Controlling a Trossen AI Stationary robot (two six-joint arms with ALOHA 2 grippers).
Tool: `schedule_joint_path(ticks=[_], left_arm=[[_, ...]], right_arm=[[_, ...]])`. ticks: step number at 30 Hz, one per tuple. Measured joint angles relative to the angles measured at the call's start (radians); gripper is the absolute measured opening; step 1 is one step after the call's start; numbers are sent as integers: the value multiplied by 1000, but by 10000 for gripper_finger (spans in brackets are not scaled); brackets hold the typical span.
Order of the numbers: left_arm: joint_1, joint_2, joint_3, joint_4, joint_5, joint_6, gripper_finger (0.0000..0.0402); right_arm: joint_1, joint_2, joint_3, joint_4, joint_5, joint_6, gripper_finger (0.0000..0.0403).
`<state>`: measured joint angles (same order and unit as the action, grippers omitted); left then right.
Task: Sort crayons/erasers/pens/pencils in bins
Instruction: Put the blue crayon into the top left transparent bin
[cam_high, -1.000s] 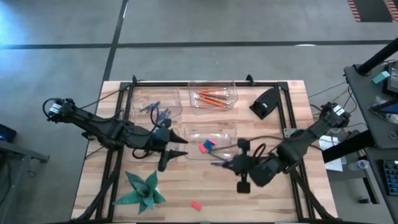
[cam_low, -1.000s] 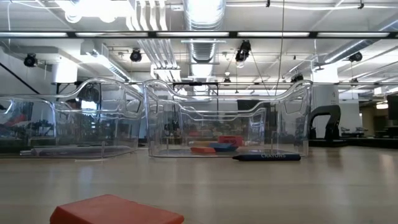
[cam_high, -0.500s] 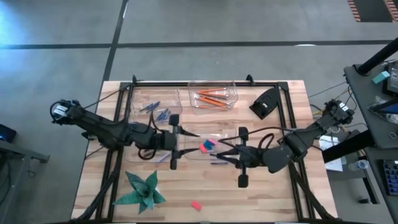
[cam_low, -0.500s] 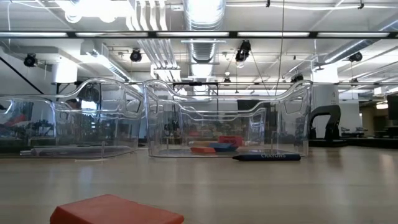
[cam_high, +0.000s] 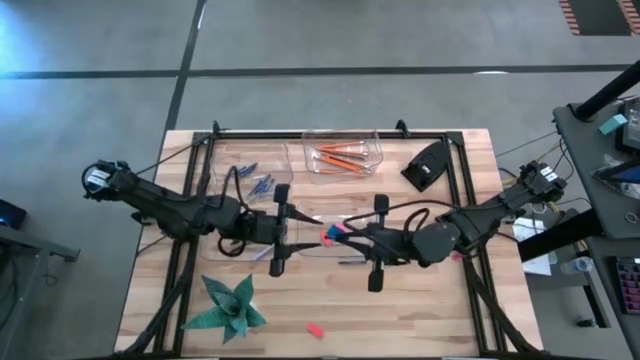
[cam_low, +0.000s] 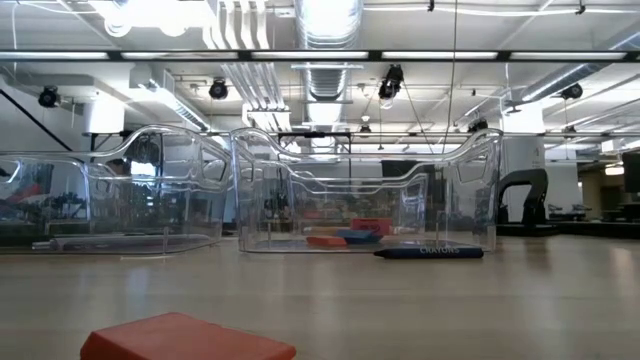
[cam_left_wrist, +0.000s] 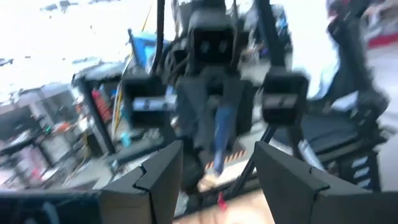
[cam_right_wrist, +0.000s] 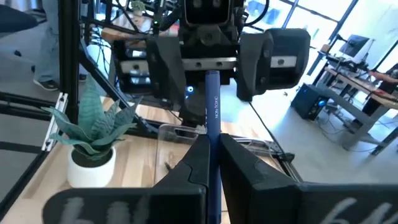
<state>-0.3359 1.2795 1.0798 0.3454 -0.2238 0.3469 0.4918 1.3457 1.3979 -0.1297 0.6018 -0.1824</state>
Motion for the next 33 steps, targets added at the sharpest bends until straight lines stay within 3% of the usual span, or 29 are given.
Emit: schedule_joint_path(ticks=[13,33], left_arm=[[-2,11,1,108,70,-2,185],[11,45,3,234,76,3,185]], right_arm=[[-8,-1,0,69,-34,-76,13],[-39,-1,0,118,-54,-91,13]])
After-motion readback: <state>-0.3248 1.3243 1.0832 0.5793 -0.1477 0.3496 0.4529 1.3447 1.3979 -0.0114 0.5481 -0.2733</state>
